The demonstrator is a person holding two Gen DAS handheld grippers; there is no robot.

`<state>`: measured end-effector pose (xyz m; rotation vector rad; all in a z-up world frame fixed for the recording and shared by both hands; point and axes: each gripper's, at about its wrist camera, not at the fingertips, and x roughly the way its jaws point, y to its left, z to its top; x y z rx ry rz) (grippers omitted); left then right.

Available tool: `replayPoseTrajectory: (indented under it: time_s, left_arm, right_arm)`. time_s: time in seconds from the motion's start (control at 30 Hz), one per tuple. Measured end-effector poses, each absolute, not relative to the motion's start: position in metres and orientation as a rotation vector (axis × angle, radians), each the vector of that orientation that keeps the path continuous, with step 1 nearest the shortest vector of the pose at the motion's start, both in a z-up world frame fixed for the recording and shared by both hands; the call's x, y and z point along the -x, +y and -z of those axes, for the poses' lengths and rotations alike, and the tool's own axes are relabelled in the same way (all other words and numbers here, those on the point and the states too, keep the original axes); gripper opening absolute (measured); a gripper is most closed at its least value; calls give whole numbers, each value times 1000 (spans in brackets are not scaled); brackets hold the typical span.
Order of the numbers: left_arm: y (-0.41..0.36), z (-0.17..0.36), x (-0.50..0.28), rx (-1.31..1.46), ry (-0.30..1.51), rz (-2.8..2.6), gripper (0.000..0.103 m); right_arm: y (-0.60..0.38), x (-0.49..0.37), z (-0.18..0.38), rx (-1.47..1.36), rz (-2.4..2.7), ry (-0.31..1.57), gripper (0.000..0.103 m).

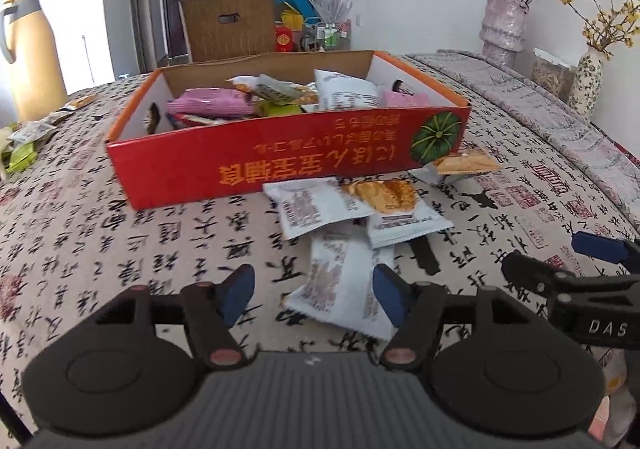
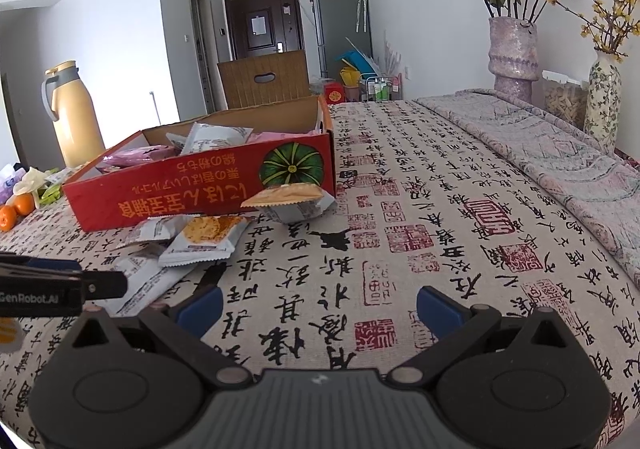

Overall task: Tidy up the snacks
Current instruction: 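Grasp a white wrapped packet with the left tool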

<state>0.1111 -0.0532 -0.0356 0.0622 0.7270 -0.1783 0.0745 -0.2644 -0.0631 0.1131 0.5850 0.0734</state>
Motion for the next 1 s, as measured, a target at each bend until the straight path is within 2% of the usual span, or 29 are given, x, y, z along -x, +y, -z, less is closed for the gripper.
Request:
replayPoseTrajectory:
  time_s: [0.13, 0.23, 0.43, 0.53, 0.67, 0.7, 1.0]
  left_arm:
    - [-65, 39, -121, -76, 744, 190, 75]
    - [-74, 41, -126, -86, 751, 194, 82]
    - [-82, 49, -134, -99, 781, 188, 83]
    - [-81, 51, -135, -92, 784, 193, 74]
    - [-82, 49, -132, -93, 771, 206, 53]
    - [-82, 49, -131, -94, 769, 211, 51]
    - [-76, 45, -121, -86, 749, 213, 45]
  right_arm:
    - [-269, -76, 65, -122, -71, 587, 103]
    - [-272, -78, 67, -130, -68, 591, 103]
    - [-276, -82, 72, -141, -66, 602, 103]
    - [-276, -83, 73, -141, -65, 601, 103]
    - [-276, -84, 74, -141, -63, 600, 103]
    - [-276, -84, 74, -141, -63, 600, 103]
    - [-273, -81, 72, -132, -61, 599, 103]
